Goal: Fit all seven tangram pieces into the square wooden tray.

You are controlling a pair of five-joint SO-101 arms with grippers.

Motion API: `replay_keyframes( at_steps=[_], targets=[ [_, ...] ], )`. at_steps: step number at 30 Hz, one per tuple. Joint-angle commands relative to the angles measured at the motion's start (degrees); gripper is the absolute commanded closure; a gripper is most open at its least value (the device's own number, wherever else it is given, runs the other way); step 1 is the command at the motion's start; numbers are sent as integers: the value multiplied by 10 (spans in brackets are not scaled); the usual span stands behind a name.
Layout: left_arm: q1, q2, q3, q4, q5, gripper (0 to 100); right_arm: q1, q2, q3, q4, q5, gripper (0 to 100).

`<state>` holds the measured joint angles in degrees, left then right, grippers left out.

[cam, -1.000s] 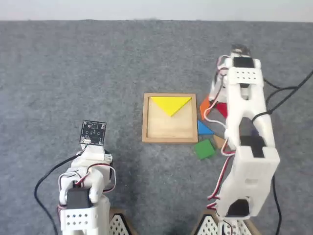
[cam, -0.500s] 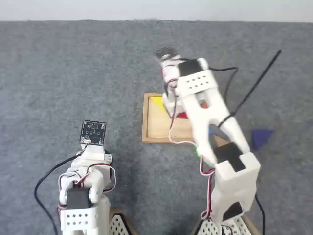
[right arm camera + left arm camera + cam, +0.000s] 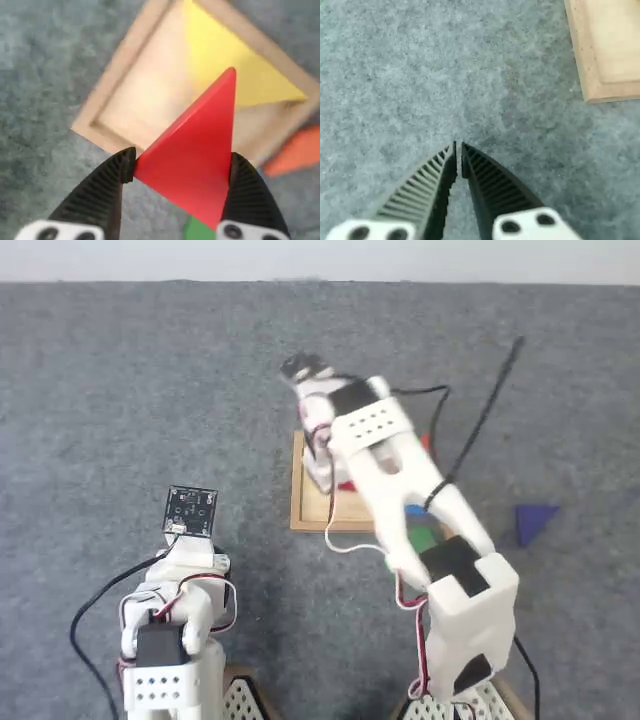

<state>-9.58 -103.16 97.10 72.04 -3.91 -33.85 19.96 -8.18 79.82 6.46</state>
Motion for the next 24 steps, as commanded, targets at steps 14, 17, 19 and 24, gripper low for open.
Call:
replay_keyframes(
  at_steps=[14, 17, 19, 24],
  targets=[
    [3, -10, -6, 2, -1, 979, -2, 12, 10, -64, 336, 829],
    [3, -10, -6, 2, -1, 979, 10, 12, 11, -65, 324, 829],
    [3, -10, -6, 2, -1, 979, 17, 12, 11, -65, 330, 829],
    [3, -10, -6, 2, -1, 979, 22, 13, 10, -69, 243, 829]
  ],
)
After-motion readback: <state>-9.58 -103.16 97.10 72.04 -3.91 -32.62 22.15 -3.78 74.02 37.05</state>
